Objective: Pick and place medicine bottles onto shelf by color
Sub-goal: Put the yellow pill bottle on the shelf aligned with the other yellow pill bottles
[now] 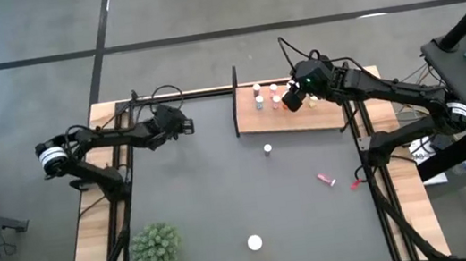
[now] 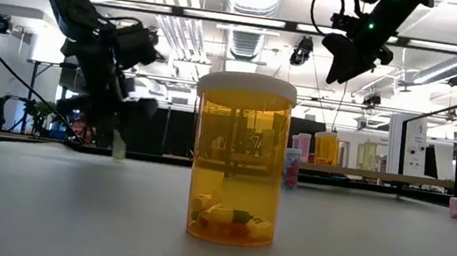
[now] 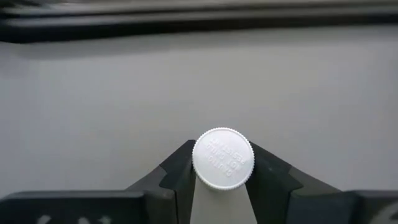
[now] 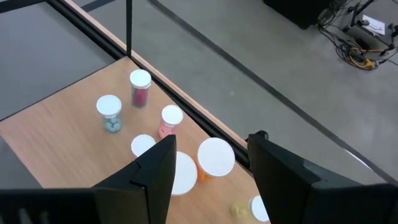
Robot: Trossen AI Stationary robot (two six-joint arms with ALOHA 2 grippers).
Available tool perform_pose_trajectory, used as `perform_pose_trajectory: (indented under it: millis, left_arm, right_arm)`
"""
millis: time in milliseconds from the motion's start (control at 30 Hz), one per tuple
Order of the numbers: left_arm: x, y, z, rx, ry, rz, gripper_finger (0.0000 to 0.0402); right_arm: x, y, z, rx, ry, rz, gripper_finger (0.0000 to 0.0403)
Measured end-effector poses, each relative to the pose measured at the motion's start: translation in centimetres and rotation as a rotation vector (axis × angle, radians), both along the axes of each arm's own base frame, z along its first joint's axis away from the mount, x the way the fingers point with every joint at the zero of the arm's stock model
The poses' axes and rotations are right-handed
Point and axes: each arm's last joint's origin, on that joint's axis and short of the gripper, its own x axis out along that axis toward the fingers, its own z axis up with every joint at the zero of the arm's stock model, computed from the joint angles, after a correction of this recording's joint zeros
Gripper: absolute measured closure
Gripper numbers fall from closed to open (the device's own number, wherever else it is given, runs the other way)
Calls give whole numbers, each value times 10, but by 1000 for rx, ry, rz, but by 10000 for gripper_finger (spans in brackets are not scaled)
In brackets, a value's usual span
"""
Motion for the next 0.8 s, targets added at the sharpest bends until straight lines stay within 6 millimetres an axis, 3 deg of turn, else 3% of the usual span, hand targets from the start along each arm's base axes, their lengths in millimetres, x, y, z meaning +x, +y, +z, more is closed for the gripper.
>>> perform_pose_trajectory:
  millis: [200, 500, 667, 800]
  left_arm:
    - [30, -40, 4, -4, -39, -284, 297]
    - [67, -112, 25, 124, 6, -769, 297]
    - [78, -130, 39, 166, -81, -830, 297]
    - [86, -136, 43, 184, -167, -863, 297]
  right_arm:
    - [0, 0, 0, -17, 31, 28, 213]
    - [1, 0, 1, -19, 18, 24, 213]
    - [1, 1, -2, 12, -8, 20, 213]
    - [6, 10, -7, 106, -51, 119, 213]
